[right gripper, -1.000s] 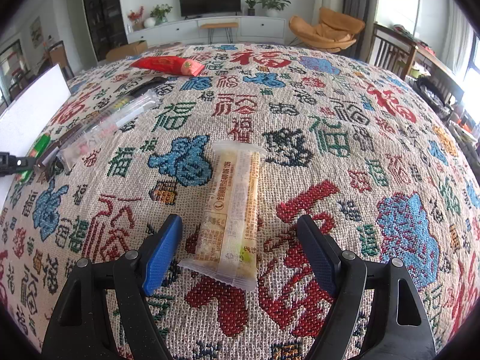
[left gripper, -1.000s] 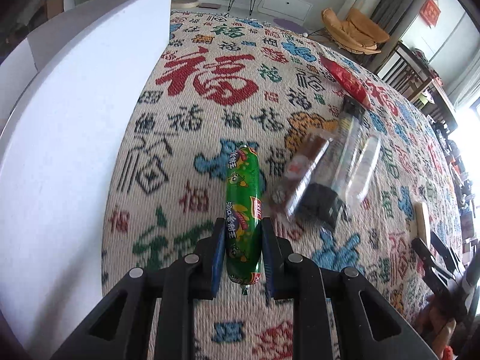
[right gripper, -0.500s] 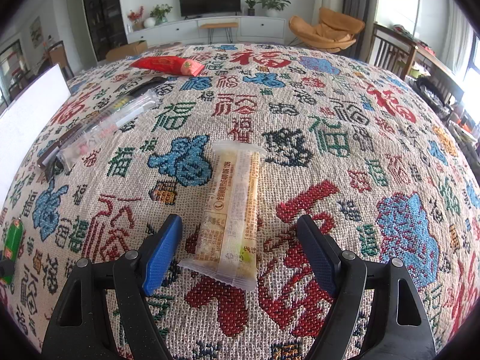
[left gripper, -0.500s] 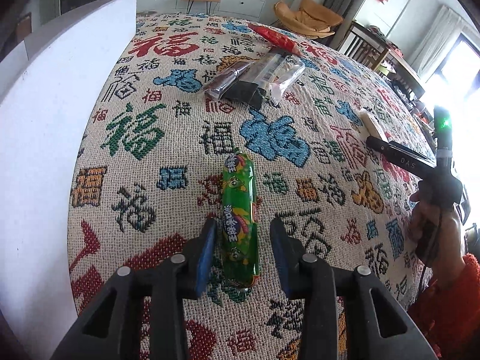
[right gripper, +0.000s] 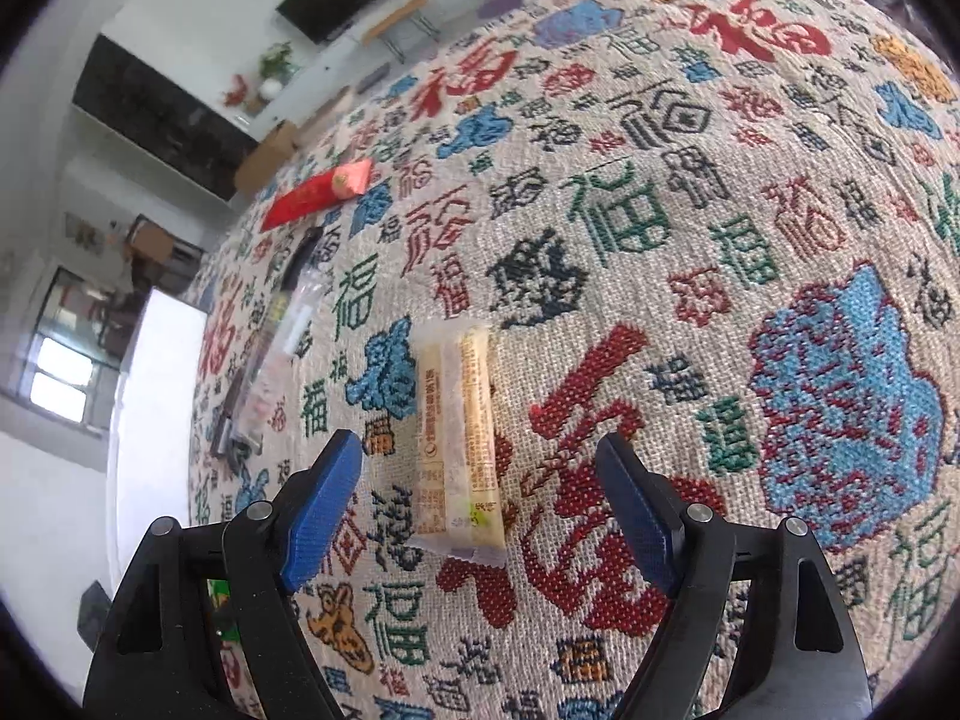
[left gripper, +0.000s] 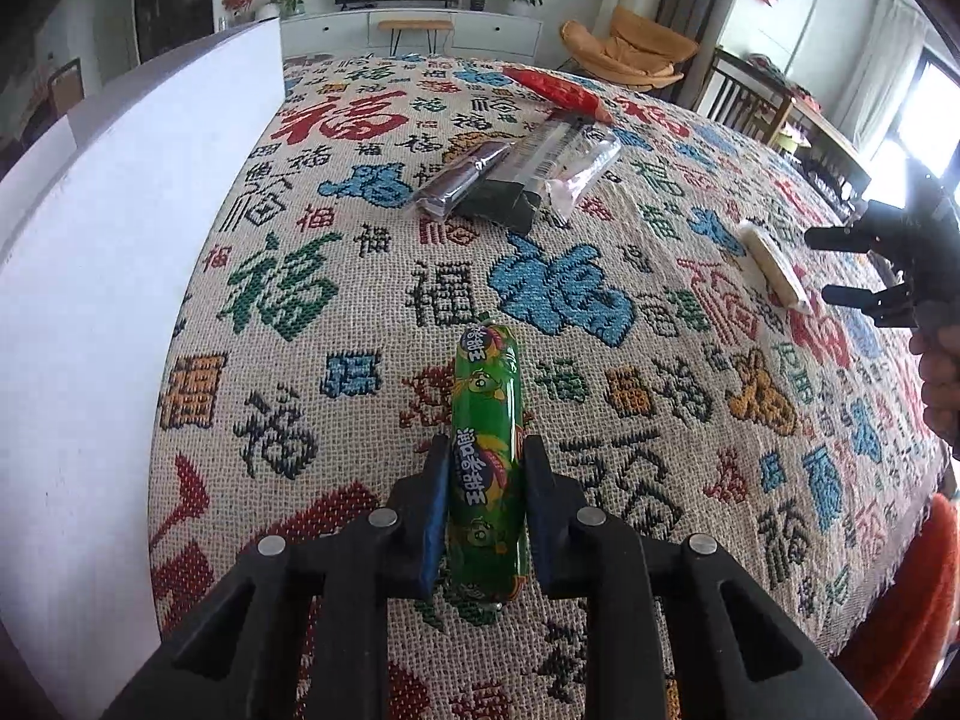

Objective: Organize snacks
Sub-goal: 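Close the right tool on the cream wafer packet while the left tool lifts the green sausage, then carry both snacks over the cardboard box and open both tools to drop them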

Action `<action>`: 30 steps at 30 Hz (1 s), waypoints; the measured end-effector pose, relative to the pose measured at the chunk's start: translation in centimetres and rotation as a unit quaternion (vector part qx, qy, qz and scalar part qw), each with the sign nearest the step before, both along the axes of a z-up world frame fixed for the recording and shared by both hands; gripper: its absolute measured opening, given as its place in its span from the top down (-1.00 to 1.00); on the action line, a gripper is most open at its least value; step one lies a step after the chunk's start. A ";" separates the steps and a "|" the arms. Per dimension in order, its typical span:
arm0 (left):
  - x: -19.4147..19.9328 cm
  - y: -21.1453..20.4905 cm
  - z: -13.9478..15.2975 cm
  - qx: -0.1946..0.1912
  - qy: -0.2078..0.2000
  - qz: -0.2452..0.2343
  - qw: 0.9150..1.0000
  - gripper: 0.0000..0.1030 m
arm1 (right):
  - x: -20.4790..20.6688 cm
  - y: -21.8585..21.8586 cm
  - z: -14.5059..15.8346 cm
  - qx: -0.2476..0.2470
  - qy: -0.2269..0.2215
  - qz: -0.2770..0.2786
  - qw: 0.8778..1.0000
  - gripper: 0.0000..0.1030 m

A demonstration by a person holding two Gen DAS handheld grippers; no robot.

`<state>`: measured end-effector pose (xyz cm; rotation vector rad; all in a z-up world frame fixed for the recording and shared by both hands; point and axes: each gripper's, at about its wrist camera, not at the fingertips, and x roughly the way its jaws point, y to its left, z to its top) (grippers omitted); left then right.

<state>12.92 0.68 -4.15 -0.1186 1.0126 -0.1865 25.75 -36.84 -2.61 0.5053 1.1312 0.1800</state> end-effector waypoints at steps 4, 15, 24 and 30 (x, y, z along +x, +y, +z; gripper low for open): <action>-1.0 0.4 0.5 -0.030 -0.003 0.003 1.000 0.57 | 1.7 4.3 0.8 -0.106 0.015 0.072 0.992 -0.62; -4.8 4.7 10.5 -0.142 -0.083 0.013 0.986 0.57 | 0.3 12.4 4.5 -0.145 -0.023 0.138 0.980 0.41; -6.0 19.1 15.4 -0.056 -0.117 0.153 0.980 0.56 | -5.0 35.2 18.3 0.014 -0.153 0.331 0.931 0.40; -8.3 26.6 14.4 0.001 -0.100 0.273 0.957 -0.11 | -7.6 43.2 19.0 0.061 -0.161 0.391 0.904 -0.34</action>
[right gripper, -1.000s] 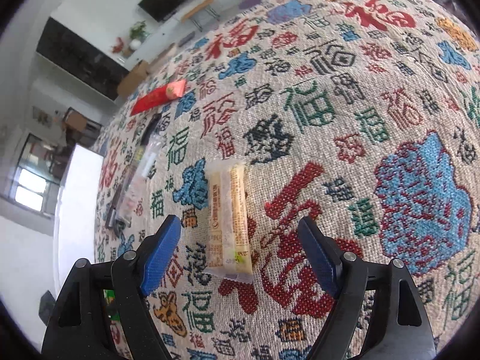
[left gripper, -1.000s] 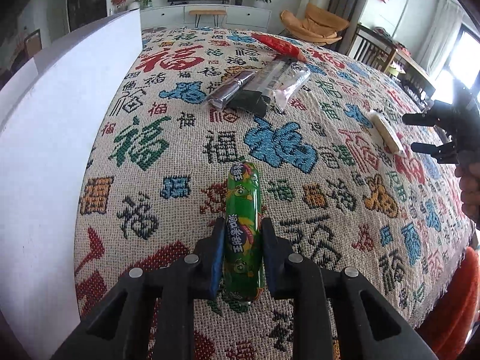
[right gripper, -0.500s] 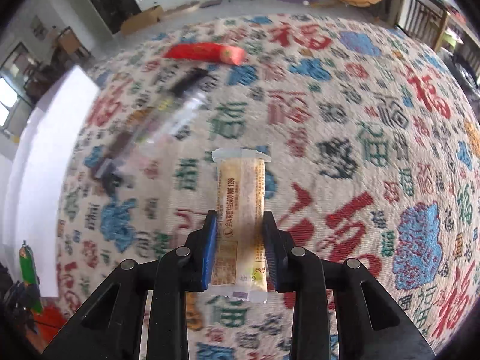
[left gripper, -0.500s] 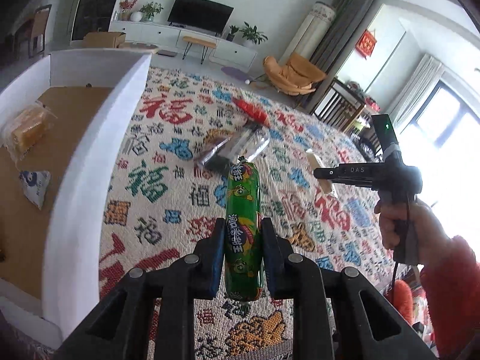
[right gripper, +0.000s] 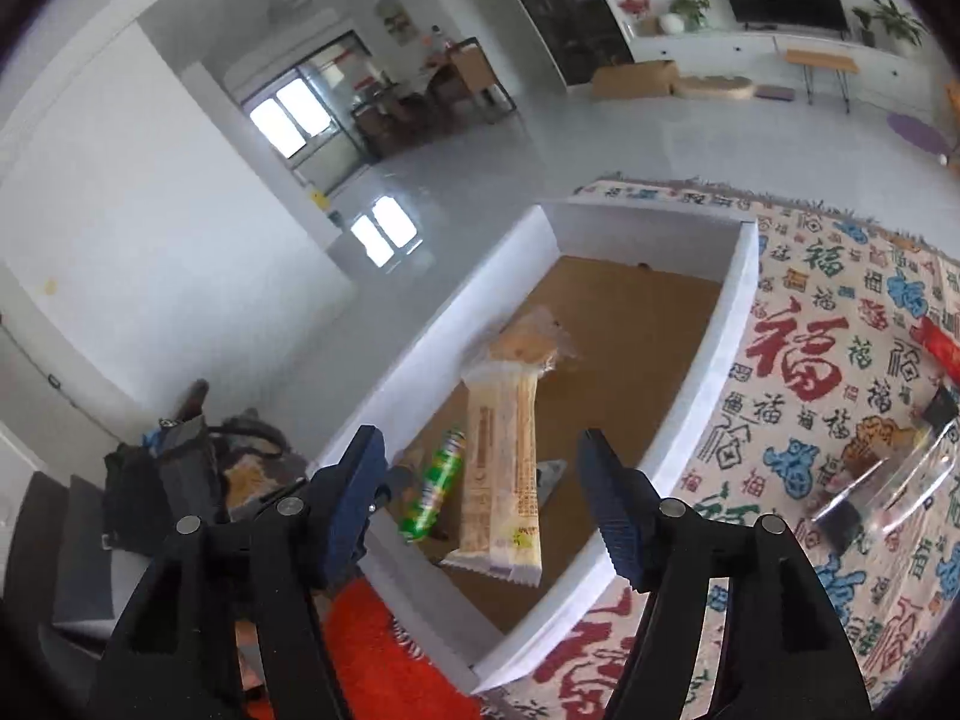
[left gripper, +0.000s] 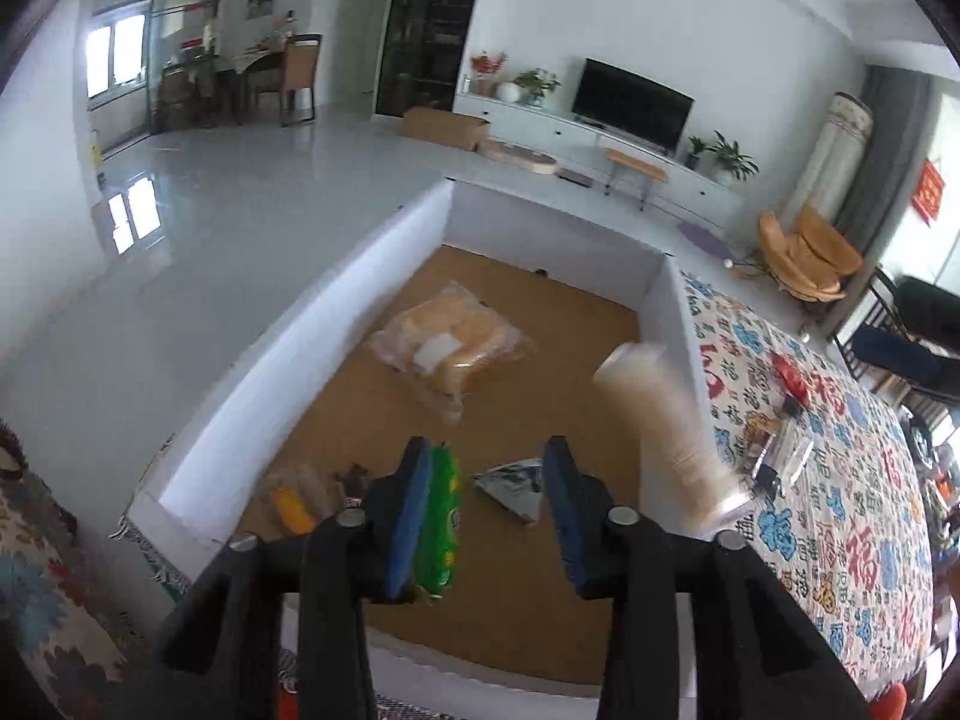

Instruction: Organize snacks

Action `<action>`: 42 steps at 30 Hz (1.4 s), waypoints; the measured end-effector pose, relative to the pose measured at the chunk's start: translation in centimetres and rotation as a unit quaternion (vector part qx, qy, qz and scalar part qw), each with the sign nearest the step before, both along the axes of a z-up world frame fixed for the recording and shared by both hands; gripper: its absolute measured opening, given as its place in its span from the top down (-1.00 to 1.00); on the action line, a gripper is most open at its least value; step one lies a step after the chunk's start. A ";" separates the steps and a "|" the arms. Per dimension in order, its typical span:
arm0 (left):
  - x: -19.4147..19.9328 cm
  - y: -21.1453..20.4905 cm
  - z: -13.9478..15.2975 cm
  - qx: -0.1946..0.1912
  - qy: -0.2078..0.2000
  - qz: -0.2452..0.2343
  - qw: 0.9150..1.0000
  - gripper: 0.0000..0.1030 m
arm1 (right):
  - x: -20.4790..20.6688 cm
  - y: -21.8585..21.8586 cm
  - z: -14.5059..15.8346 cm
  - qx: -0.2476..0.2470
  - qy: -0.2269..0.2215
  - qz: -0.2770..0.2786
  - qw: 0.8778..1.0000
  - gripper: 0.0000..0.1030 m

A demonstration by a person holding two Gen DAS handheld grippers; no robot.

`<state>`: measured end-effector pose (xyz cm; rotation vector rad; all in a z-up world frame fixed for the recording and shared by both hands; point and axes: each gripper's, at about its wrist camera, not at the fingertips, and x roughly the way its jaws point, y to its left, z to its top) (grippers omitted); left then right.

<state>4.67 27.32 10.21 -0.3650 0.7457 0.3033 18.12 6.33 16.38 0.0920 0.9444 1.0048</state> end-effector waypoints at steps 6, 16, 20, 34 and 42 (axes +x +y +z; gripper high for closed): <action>-0.4 -3.3 -0.7 -0.022 -0.026 -0.022 0.999 -0.66 | 0.7 -5.4 -2.9 -0.050 -0.062 -0.056 0.995 -0.40; 3.8 -24.9 -3.3 -0.039 -0.007 -0.285 0.958 -0.92 | 4.0 -26.7 -17.6 -0.251 -0.075 -0.272 0.926 -0.41; 6.6 -30.6 -8.8 -0.003 0.053 -0.319 0.946 -0.92 | 3.3 -32.2 -19.5 -0.254 -0.077 -0.325 0.908 -0.41; 11.1 -29.1 -15.9 0.092 0.083 -0.253 0.960 -0.99 | 2.6 -34.4 -21.3 -0.238 -0.070 -0.350 0.904 -0.60; 11.3 -29.0 -15.9 0.089 0.083 -0.253 0.960 -1.00 | 2.6 -34.3 -21.4 -0.246 -0.070 -0.354 0.900 -0.66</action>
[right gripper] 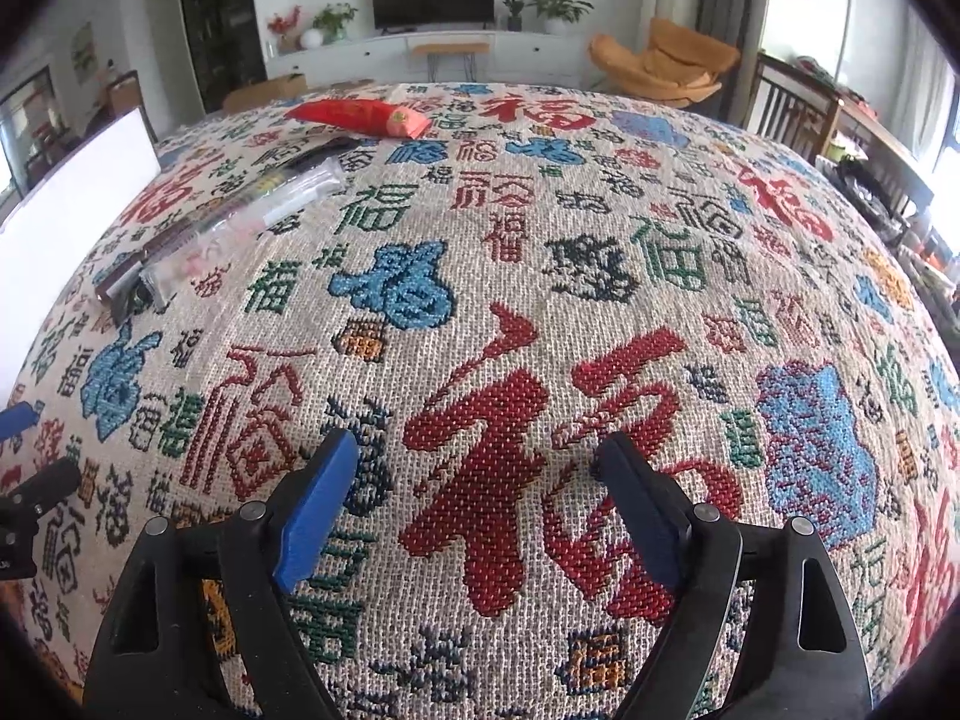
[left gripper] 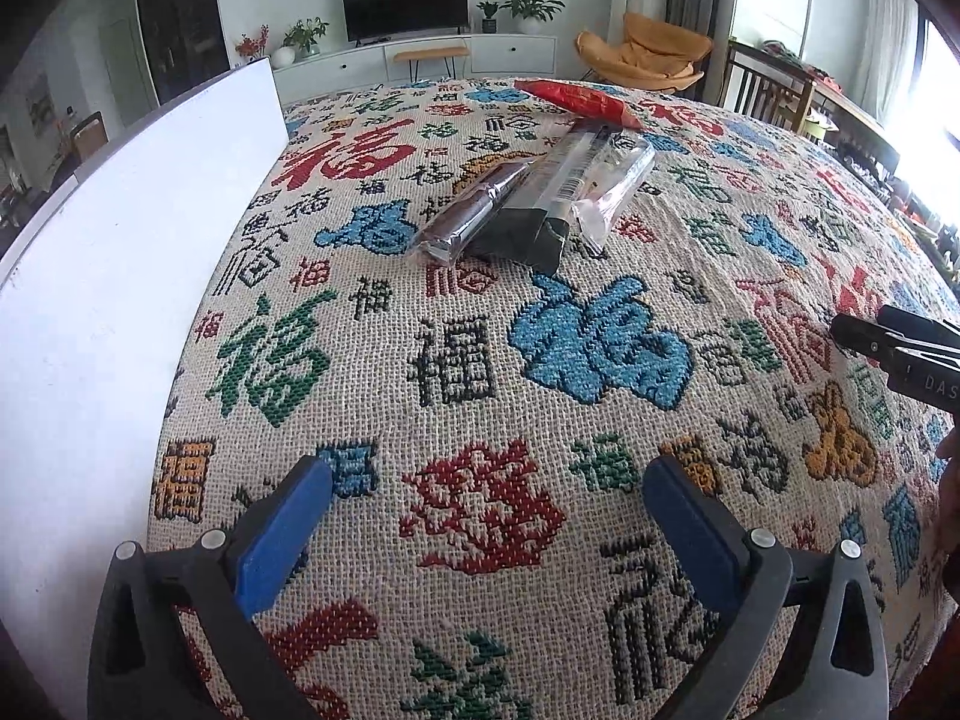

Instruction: Organize snacks

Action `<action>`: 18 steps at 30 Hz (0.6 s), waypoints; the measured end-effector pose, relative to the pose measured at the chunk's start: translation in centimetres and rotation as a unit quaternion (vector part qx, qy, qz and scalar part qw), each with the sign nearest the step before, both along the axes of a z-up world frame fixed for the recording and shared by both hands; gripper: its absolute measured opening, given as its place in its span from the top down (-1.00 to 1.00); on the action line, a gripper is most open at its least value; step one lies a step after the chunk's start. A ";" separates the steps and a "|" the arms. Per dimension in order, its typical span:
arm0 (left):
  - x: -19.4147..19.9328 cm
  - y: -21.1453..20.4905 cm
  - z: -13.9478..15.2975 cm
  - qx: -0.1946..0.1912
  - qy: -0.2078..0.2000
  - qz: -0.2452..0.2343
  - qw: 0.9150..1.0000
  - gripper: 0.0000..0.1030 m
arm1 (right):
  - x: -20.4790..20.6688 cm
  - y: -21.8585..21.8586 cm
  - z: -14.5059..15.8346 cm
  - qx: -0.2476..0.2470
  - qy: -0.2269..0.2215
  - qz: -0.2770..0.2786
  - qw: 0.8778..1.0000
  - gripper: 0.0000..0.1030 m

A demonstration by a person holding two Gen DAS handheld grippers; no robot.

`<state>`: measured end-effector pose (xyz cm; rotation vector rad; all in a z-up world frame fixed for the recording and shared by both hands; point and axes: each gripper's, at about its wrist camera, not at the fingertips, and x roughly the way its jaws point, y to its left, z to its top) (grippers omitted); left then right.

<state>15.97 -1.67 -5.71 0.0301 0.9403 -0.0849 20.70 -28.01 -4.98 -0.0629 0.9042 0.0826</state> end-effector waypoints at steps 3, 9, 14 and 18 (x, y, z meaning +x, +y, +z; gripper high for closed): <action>0.0 0.0 0.0 0.000 0.000 0.000 1.000 -1.00 | 0.0 0.0 0.0 0.000 0.000 0.000 1.000 -0.67; 0.0 0.0 0.0 0.000 0.000 0.000 1.000 -1.00 | 0.0 0.0 0.0 0.001 0.000 0.000 1.000 -0.67; 0.0 -0.1 0.0 0.000 0.000 0.000 1.000 -1.00 | 0.0 0.0 0.0 0.001 0.000 0.000 1.000 -0.67; 0.0 -0.1 0.0 0.000 0.000 0.000 1.000 -1.00 | 0.0 0.0 0.0 0.000 0.000 0.000 1.000 -0.67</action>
